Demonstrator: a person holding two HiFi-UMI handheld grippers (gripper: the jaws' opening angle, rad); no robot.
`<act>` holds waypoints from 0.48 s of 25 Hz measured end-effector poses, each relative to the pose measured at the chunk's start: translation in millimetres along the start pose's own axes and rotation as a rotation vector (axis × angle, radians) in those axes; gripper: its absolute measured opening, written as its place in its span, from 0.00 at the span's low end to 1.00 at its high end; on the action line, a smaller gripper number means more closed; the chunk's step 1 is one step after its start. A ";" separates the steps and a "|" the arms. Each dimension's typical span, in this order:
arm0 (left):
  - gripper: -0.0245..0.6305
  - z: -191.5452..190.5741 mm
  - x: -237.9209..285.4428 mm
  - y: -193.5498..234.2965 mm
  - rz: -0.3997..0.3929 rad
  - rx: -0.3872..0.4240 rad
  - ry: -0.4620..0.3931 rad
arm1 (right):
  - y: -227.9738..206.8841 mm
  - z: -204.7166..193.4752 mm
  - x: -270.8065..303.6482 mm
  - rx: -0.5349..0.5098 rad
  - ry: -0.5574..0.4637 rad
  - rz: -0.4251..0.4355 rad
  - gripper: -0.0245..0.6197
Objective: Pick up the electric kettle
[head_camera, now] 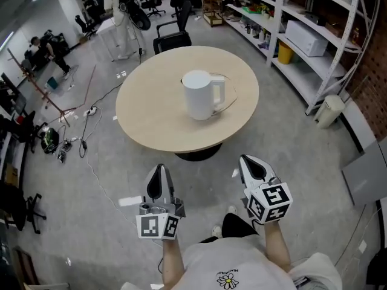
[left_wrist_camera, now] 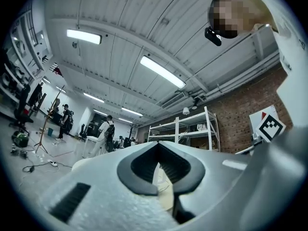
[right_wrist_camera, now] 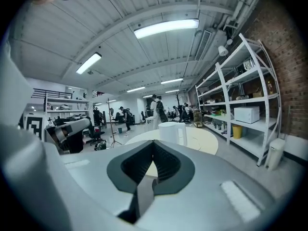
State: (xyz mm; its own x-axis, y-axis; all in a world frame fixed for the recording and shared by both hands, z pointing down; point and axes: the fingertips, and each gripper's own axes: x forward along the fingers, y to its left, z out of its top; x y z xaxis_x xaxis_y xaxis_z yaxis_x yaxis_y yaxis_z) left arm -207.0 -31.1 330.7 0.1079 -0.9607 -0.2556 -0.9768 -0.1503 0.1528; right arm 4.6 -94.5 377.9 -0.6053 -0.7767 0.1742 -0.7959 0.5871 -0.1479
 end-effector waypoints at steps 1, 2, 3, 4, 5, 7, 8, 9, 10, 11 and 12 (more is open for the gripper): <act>0.04 -6.7 10.5 6.9 0.004 0.001 0.011 | -8.0 -1.1 13.8 0.007 0.007 -0.009 0.05; 0.04 -11.8 21.6 14.8 0.009 -0.002 0.016 | -15.2 -0.7 28.7 0.011 0.009 -0.015 0.05; 0.04 -15.9 33.3 23.3 0.013 -0.009 0.014 | -21.9 0.9 44.5 0.010 0.009 -0.018 0.05; 0.04 -19.9 46.1 32.1 0.018 -0.020 0.009 | -28.7 3.3 61.2 0.006 0.008 -0.017 0.05; 0.04 -24.3 60.9 41.1 0.024 -0.031 0.004 | -36.1 6.7 78.8 0.000 0.008 -0.015 0.05; 0.04 -33.2 97.1 56.9 0.031 -0.050 0.000 | -52.7 16.6 115.7 -0.016 0.008 -0.011 0.05; 0.04 -38.2 117.4 61.9 0.027 -0.053 0.003 | -62.1 21.8 133.4 -0.025 0.009 -0.011 0.05; 0.04 -44.6 138.2 64.3 0.017 -0.047 0.012 | -72.6 25.9 150.2 -0.033 0.013 -0.014 0.05; 0.04 -52.5 159.5 64.6 0.001 -0.033 0.025 | -84.5 28.9 166.6 -0.040 0.019 -0.020 0.05; 0.04 -61.1 181.6 63.5 -0.018 -0.013 0.040 | -97.5 31.7 183.3 -0.046 0.025 -0.027 0.05; 0.04 -69.2 203.4 62.1 -0.038 0.008 0.052 | -110.8 34.8 200.2 -0.051 0.029 -0.033 0.05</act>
State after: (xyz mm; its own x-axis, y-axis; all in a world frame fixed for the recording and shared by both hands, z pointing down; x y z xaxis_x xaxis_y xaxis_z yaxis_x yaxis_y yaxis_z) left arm -232.9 -252.0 354.2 0.1540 -0.9653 -0.2108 -0.9733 -0.1849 0.1358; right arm -27.9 -323.0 395.3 -0.5784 -0.7891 0.2067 -0.8145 0.5728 -0.0925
